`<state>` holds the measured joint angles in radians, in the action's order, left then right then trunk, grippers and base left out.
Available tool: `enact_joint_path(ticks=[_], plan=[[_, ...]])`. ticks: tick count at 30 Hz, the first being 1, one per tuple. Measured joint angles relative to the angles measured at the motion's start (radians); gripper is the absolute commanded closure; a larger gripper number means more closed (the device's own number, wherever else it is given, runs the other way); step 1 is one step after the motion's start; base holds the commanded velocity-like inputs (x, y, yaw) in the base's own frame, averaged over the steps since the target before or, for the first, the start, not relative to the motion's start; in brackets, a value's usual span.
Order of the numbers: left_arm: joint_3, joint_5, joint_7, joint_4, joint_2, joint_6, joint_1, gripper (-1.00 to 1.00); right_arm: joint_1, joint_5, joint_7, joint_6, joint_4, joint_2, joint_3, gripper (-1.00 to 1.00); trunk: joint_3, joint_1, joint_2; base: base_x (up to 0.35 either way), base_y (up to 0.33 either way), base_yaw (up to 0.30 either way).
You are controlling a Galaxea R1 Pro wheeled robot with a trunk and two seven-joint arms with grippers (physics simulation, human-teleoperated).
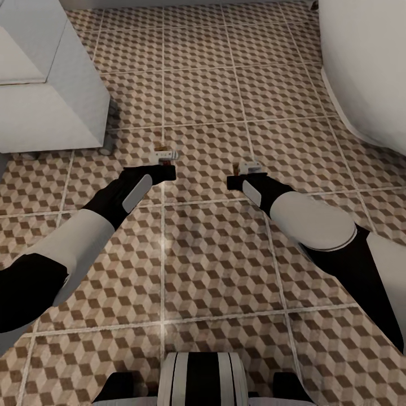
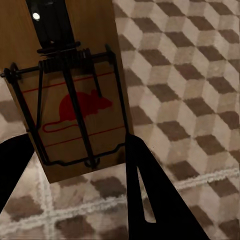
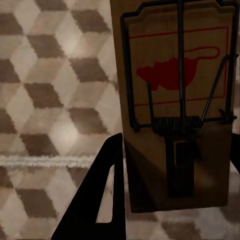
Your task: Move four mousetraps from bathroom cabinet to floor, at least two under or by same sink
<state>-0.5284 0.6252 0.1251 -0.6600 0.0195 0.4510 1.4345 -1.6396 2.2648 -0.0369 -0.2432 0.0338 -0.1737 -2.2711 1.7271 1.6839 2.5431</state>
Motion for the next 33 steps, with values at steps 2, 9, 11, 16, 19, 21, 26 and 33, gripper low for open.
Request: enact_joint_path(ticks=[2,9,11,16,19,21,26,33], plan=[[0.000,0.001,0.000,0.002,-0.001,0.001,0.000,1.00,-0.009,0.000,-0.001,0.014,0.001,0.000,0.000,1.00,0.008,0.001,0.000,0.000,0.000,0.000],[0.000,0.001,0.001,0.004,0.001,0.002,0.000,1.00,-0.072,0.000,-0.002,0.028,0.002,0.000,0.000,1.00,0.027,0.003,0.002,0.000,0.000,0.000],[0.000,0.000,0.001,0.004,0.001,0.002,0.000,1.00,-0.102,0.000,0.001,0.028,0.002,0.000,0.000,1.00,0.027,0.003,0.002,0.000,0.000,0.000],[0.005,-0.001,0.014,0.003,0.004,0.002,0.000,1.00,-0.161,0.001,0.014,0.018,0.001,0.000,0.001,1.00,0.027,0.003,0.002,0.000,0.000,0.000],[0.029,-0.002,0.065,-0.011,0.001,0.004,0.000,1.00,-0.199,0.003,0.042,0.015,0.001,0.000,0.002,1.00,0.035,0.004,0.002,0.000,0.000,0.000],[0.038,-0.002,0.083,-0.039,0.001,0.014,0.000,1.00,-0.212,0.003,0.048,0.014,0.000,0.000,0.003,1.00,0.042,0.005,0.003,0.000,0.000,0.000],[0.107,-0.005,0.103,-0.133,0.012,0.069,0.001,1.00,-0.241,0.005,0.068,0.013,0.000,0.000,0.003,1.00,0.062,0.007,0.004,0.000,0.000,0.000],[0.134,-0.005,0.145,-0.256,0.028,0.135,0.001,1.00,-0.254,0.006,0.095,0.012,-0.003,0.000,0.004,1.00,0.089,0.010,0.005,0.000,0.000,0.000]])
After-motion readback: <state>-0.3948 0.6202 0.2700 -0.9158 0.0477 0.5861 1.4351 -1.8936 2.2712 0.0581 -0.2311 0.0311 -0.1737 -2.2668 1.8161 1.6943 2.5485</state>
